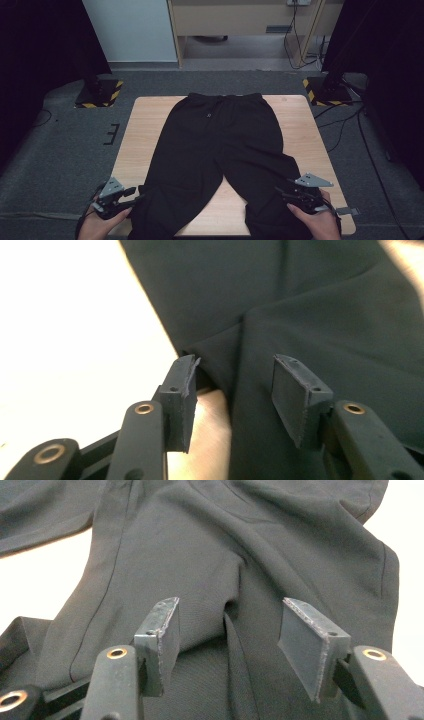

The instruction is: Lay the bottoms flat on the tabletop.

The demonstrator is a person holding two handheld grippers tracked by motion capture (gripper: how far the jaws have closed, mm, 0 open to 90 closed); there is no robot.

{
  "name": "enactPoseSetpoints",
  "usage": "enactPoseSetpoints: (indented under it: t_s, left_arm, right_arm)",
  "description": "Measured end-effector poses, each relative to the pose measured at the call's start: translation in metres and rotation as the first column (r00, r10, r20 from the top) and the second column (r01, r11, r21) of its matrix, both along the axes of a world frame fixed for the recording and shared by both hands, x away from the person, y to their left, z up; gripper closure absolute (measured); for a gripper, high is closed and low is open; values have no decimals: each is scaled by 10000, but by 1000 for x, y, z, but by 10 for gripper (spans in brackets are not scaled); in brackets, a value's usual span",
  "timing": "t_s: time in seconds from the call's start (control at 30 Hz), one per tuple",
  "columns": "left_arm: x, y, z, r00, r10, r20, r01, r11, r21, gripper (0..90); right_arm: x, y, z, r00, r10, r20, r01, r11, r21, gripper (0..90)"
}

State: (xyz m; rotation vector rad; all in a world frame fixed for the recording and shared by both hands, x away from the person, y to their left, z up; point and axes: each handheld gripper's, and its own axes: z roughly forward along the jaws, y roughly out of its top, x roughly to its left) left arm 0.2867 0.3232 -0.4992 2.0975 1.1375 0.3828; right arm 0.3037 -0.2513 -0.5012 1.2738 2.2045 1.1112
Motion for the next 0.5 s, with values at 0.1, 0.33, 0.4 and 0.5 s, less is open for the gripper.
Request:
enactPoseSetpoints:
  t_s: [0.1, 0.33, 0.4, 0.5]
  left_arm:
    - [5, -6, -8, 9984, -331, -461, 319, 9991, -264, 595]
    - [-29, -24, -13, 9864, -1371, -911, 1326, 9897, -539, 625]
    - [-38, -22, -7, 9925, -1157, -402, 1141, 9927, -384, 541]
    - [-47, -10, 1, 9975, -698, 47, 700, 9949, -720, 512]
  right_arm:
    - [0, -1, 0, 10000, 8, 19, -8, 10000, 9, 417]
    - [1, -3, 1, 10000, 5, 59, -5, 10000, 21, 416]
    - [1, -2, 1, 10000, 5, 38, -5, 10000, 24, 415]
    - [1, -1, 1, 9999, 114, 54, -113, 9999, -35, 412]
